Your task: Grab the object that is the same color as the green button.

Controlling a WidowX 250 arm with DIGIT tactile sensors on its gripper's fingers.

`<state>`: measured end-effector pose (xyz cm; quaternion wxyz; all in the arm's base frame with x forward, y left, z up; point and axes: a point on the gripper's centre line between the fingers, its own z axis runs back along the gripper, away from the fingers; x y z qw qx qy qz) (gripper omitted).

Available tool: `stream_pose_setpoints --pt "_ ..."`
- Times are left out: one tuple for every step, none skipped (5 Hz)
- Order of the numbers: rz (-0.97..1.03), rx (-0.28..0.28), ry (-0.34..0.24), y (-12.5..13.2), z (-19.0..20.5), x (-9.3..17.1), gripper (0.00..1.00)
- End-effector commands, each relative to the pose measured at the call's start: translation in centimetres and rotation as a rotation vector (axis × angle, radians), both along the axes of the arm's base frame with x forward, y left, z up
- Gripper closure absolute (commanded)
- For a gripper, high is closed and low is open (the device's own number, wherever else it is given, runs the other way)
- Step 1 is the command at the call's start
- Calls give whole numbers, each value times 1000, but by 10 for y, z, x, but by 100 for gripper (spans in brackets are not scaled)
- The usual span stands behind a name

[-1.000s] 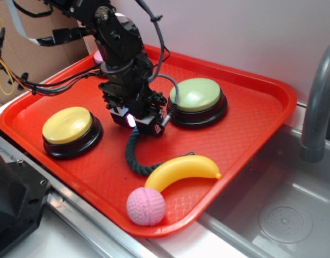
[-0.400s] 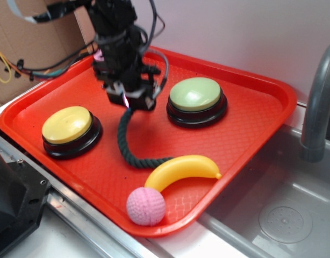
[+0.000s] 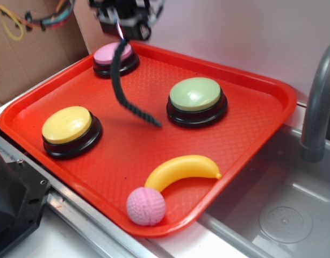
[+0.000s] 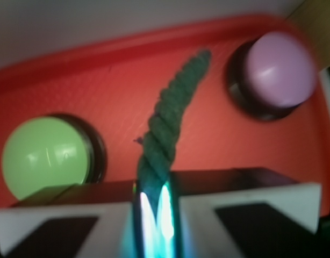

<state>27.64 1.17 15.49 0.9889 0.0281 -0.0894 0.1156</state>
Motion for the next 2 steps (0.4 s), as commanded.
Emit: stream_pose_setpoints --pt "4 -18 -140 17 80 12 100" --pt "62 -29 -74 19 76 11 100"
